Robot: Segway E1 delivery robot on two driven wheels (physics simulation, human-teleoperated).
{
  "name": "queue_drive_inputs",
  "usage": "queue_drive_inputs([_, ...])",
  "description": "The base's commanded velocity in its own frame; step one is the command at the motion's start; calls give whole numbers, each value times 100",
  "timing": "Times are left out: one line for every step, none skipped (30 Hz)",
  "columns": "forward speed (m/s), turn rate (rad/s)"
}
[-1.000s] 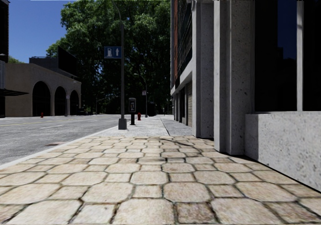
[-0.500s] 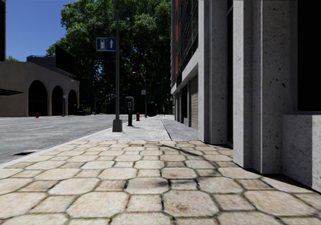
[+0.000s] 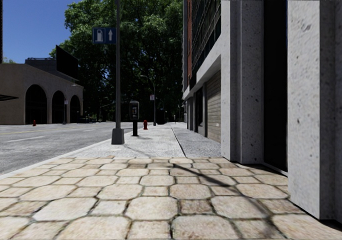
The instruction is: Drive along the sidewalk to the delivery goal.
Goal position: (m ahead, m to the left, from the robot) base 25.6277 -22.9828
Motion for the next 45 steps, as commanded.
queue_drive_inputs([200, 0])
queue_drive_inputs([200, 0])
queue_drive_inputs([200, 0])
queue_drive_inputs([200, 0])
queue_drive_inputs([200, 0])
queue_drive_inputs([200, 0])
queue_drive_inputs([200, 0])
queue_drive_inputs([200, 0])
queue_drive_inputs([200, 0])
queue_drive_inputs([200, 0])
queue_drive_inputs([200, 0])
queue_drive_inputs([200, 0])
queue_drive_inputs([200, 0])
queue_drive_inputs([200, 0])
queue_drive_inputs([200, 0])
queue_drive_inputs([200, 0])
queue_drive_inputs([200, 0])
queue_drive_inputs([200, 0])
queue_drive_inputs([200, 0])
queue_drive_inputs([200, 0])
queue_drive_inputs([200, 0])
queue_drive_inputs([200, 0])
queue_drive_inputs([200, 0])
queue_drive_inputs([200, 0])
queue_drive_inputs([200, 0])
queue_drive_inputs([200, 0])
queue_drive_inputs([200, 0])
queue_drive_inputs([200, 0])
queue_drive_inputs([200, 0])
queue_drive_inputs([200, 0])
queue_drive_inputs([200, 0])
queue_drive_inputs([200, 0])
queue_drive_inputs([200, 0])
queue_drive_inputs([200, 0])
queue_drive_inputs([200, 0])
queue_drive_inputs([200, 0])
queue_drive_inputs([200, 0])
queue_drive_inputs([200, 0])
queue_drive_inputs([200, 0])
queue_drive_inputs([200, 0])
queue_drive_inputs([200, 0])
queue_drive_inputs([200, 0])
queue_drive_inputs([200, 0])
queue_drive_inputs([200, 0])
queue_drive_inputs([200, 0])
